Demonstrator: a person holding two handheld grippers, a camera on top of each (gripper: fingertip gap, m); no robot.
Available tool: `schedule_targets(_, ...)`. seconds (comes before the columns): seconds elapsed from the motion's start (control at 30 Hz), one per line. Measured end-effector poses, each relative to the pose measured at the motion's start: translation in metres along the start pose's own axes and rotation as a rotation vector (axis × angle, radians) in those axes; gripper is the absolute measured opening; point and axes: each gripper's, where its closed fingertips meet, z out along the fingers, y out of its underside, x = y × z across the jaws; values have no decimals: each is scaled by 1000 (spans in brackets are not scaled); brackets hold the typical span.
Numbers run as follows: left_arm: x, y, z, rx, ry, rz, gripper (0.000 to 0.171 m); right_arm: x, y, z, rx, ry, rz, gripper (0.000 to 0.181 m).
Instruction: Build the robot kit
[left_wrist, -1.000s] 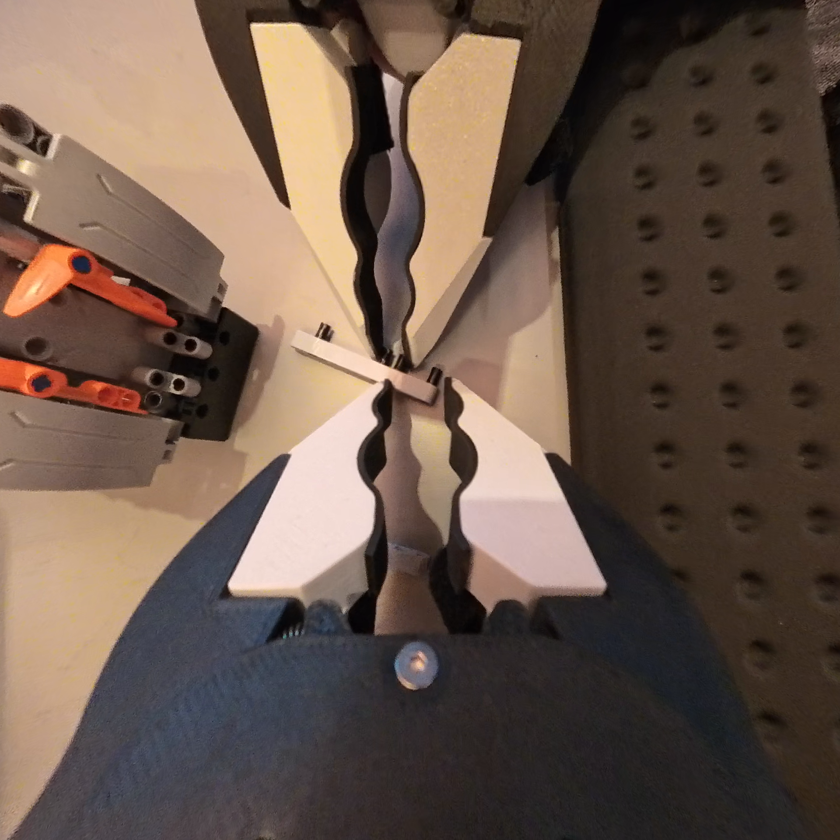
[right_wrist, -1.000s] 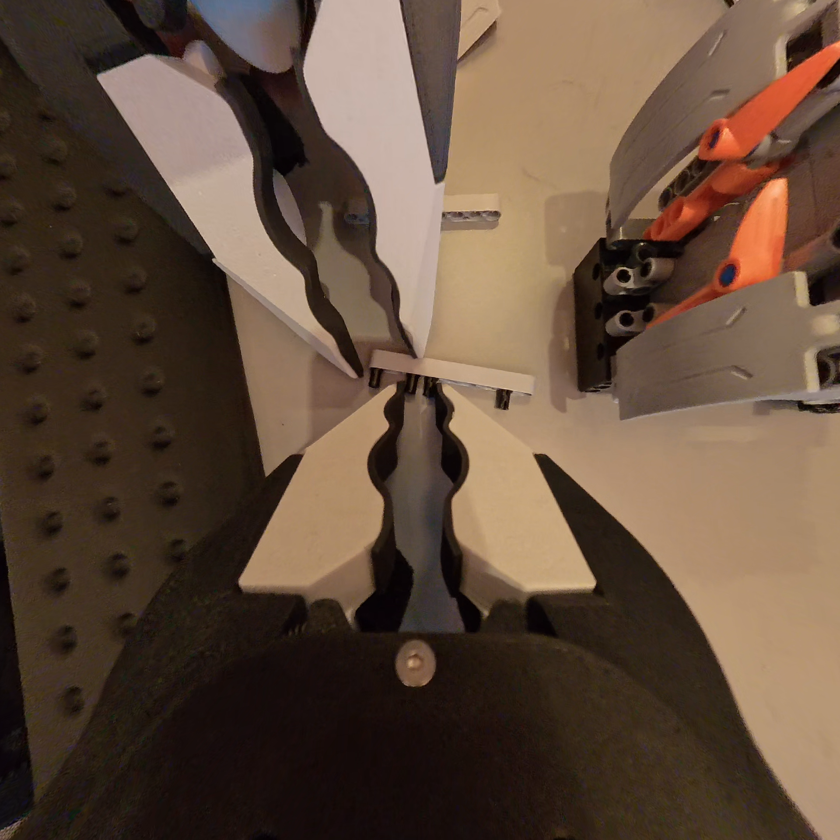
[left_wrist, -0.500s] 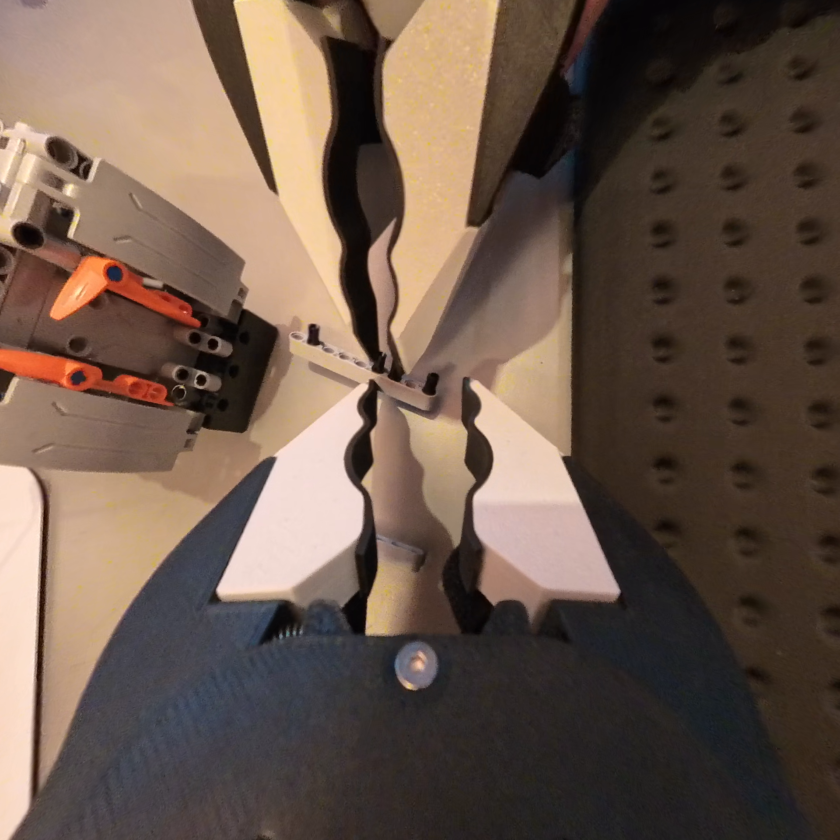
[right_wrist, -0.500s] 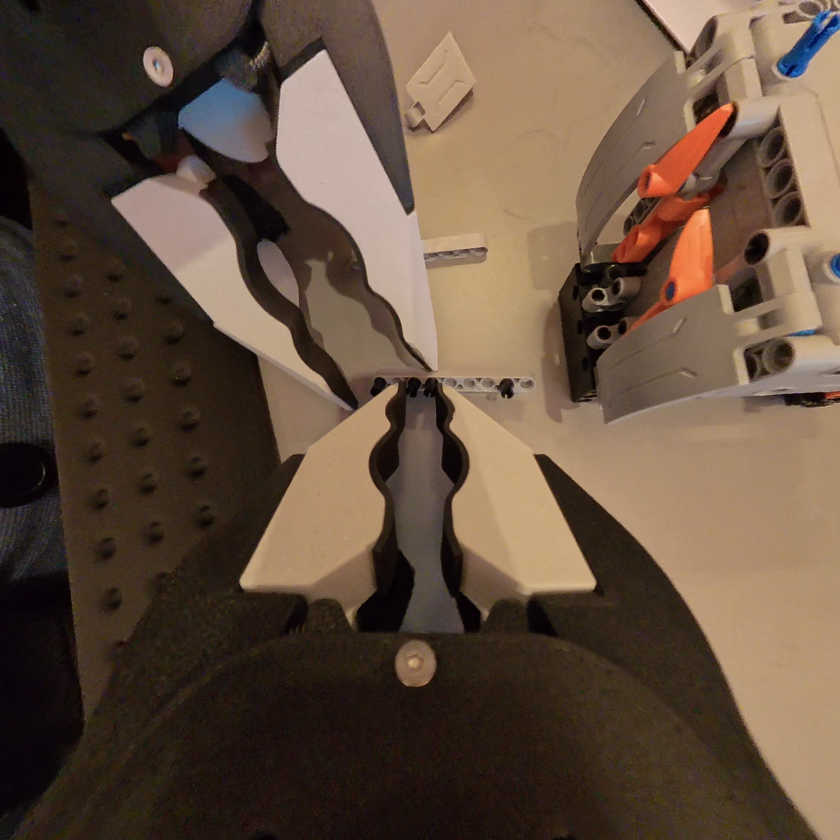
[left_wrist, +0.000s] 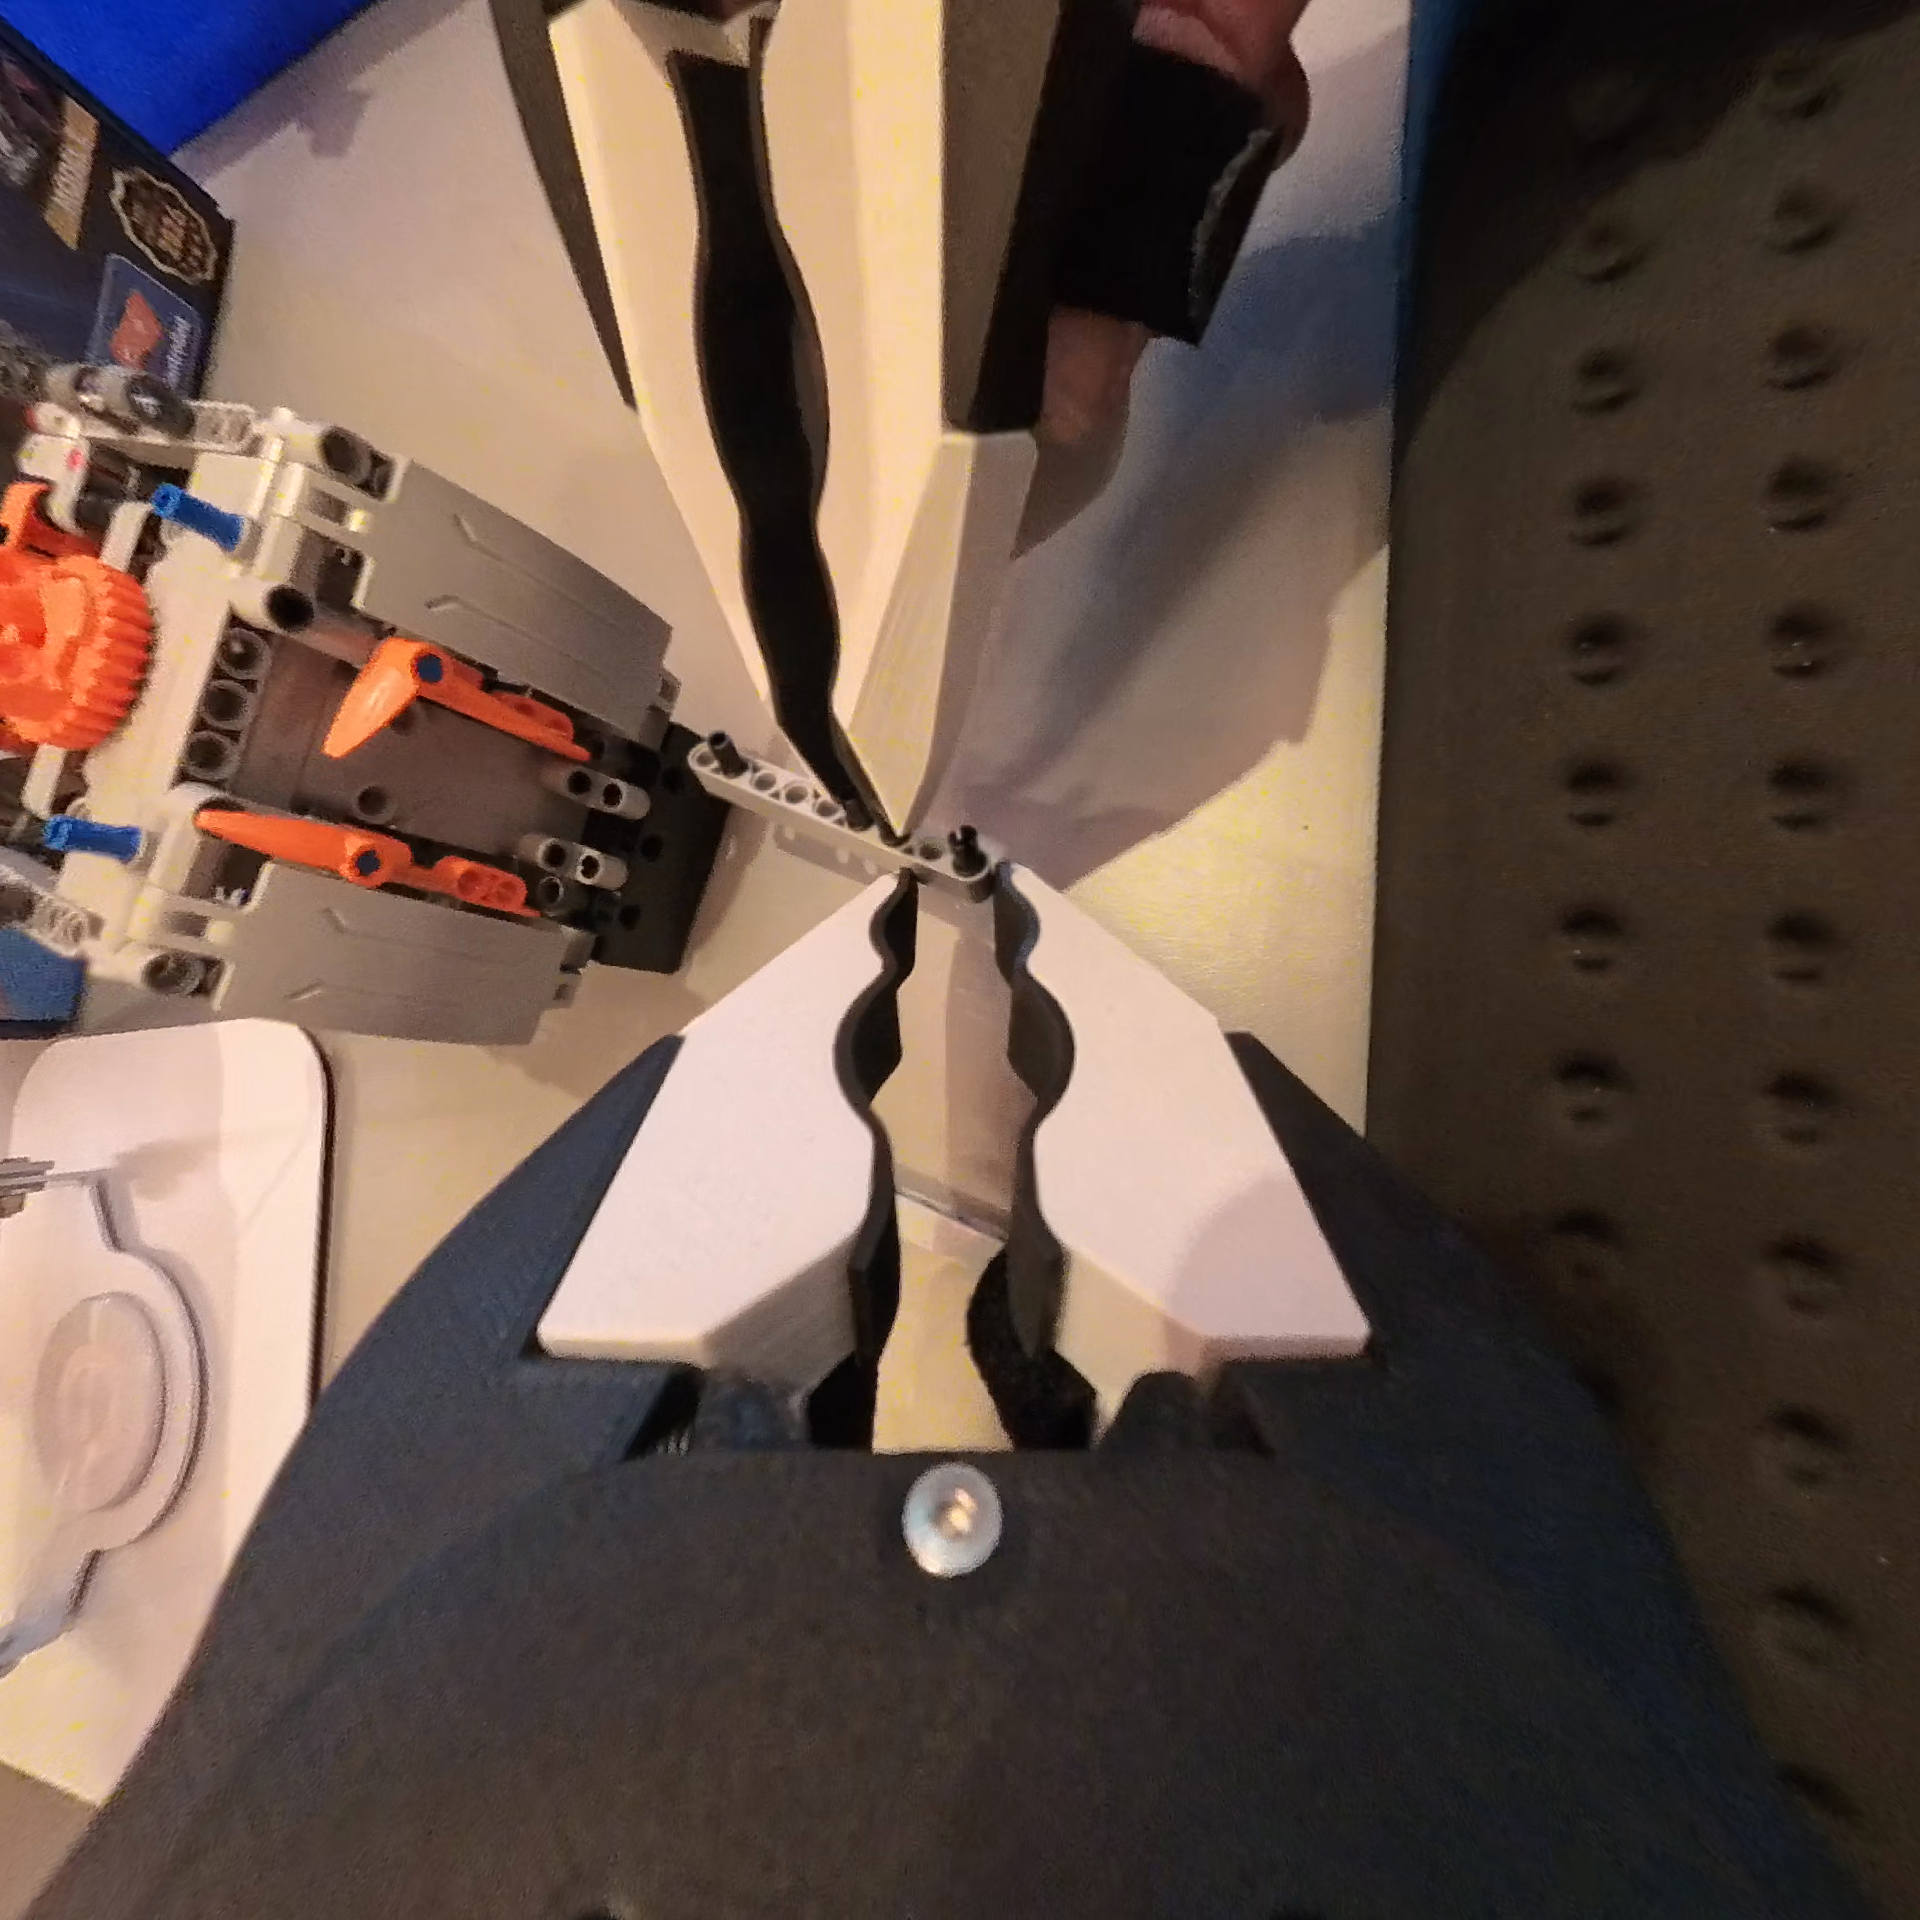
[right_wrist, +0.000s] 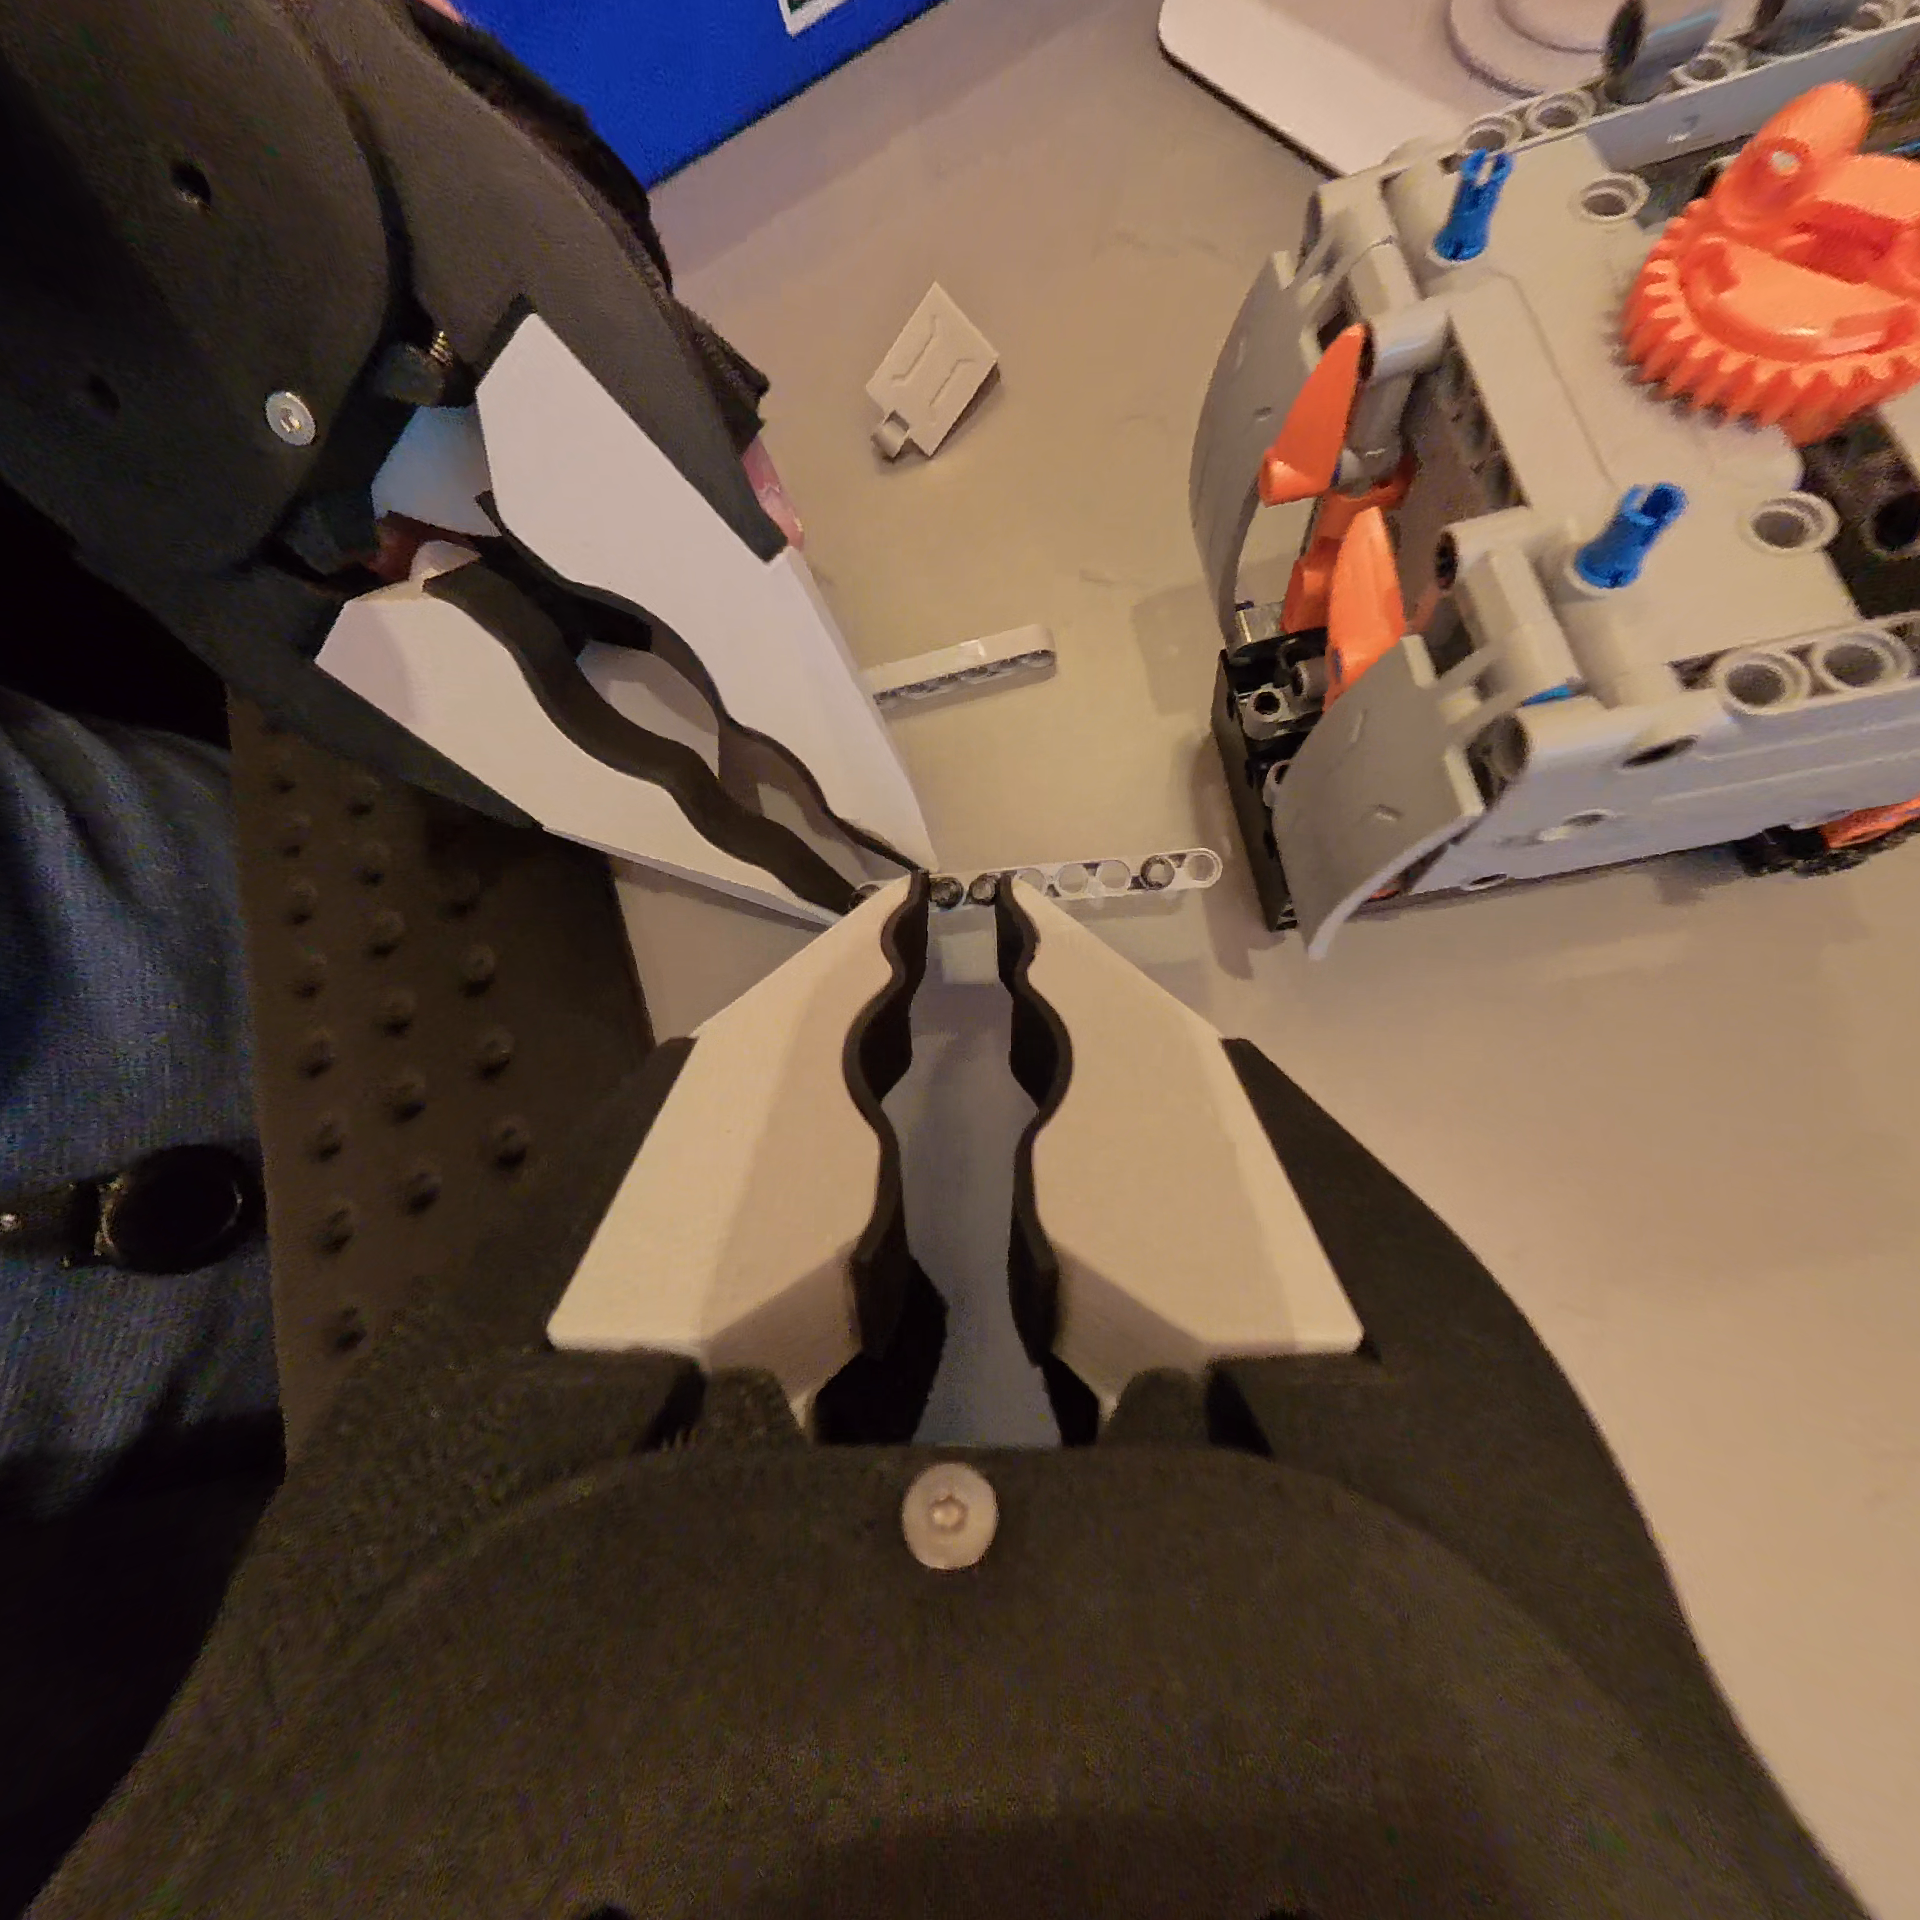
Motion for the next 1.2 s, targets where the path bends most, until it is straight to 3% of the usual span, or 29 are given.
schedule_targets(0.27,-8,-12,-16,96,-23,-64,7,-1,-14,-12,119,-59,83,10)
schedule_targets(0.6,-12,-25,-37,259,57,-257,5,-7,-27,-20,220,-118,118,16)
schedule_targets(1.2,-21,-33,-61,448,178,-482,4,-10,-24,-17,231,-138,134,23)
